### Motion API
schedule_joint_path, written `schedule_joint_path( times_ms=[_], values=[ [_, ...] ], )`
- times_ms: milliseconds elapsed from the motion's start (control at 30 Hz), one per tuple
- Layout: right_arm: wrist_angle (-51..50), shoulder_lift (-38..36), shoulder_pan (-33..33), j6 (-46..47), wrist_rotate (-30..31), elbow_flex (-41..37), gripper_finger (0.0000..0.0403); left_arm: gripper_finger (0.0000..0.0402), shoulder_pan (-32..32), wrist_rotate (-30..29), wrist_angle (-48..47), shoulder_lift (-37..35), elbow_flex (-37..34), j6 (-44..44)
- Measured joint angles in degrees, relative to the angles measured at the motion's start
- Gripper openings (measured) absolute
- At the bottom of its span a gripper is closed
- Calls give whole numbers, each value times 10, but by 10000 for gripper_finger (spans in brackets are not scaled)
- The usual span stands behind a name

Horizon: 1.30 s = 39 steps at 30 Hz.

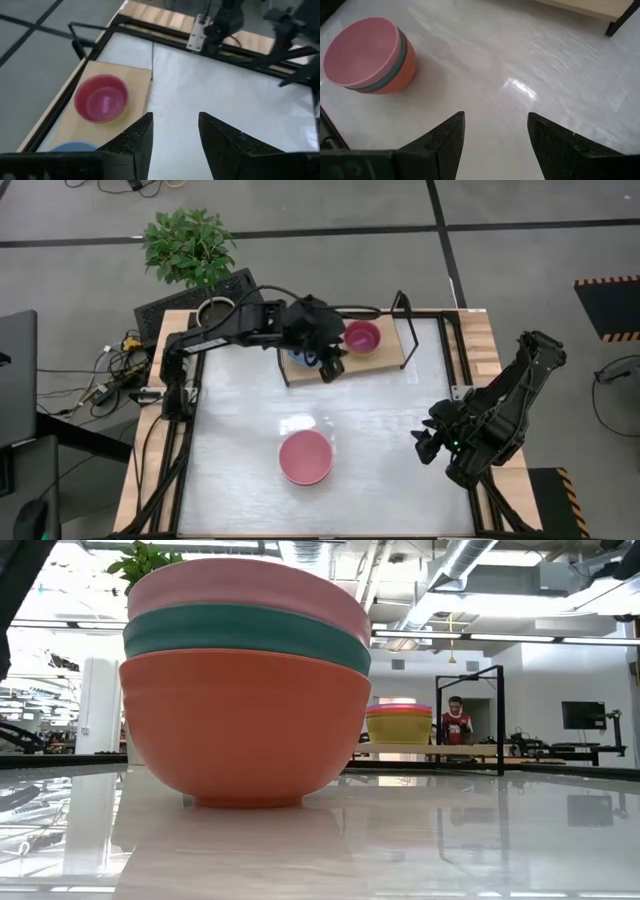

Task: Place and stack bowls onto a shelf
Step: Stack the big pink bowl on top of the big blue bowl on the shelf

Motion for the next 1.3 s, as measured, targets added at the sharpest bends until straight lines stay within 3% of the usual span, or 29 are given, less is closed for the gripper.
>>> schedule_joint_path(
  times_ms=[267, 800, 1000, 1300],
  values=[
    [42, 0, -10, -31, 17, 0, 242, 143, -29, 1, 4, -9, 0, -3],
    [181, -8, -72, -254, 11, 0, 242, 143, -56, 2, 17, -17, -1, -9],
    [182, -63, -92, -384, 67, 39, 242, 143, -57, 28, 29, -24, -1, -3],
    [182, -217, -96, -626, 133, 104, 242, 143, -57, 46, 64, -19, -1, 28]
  ],
)
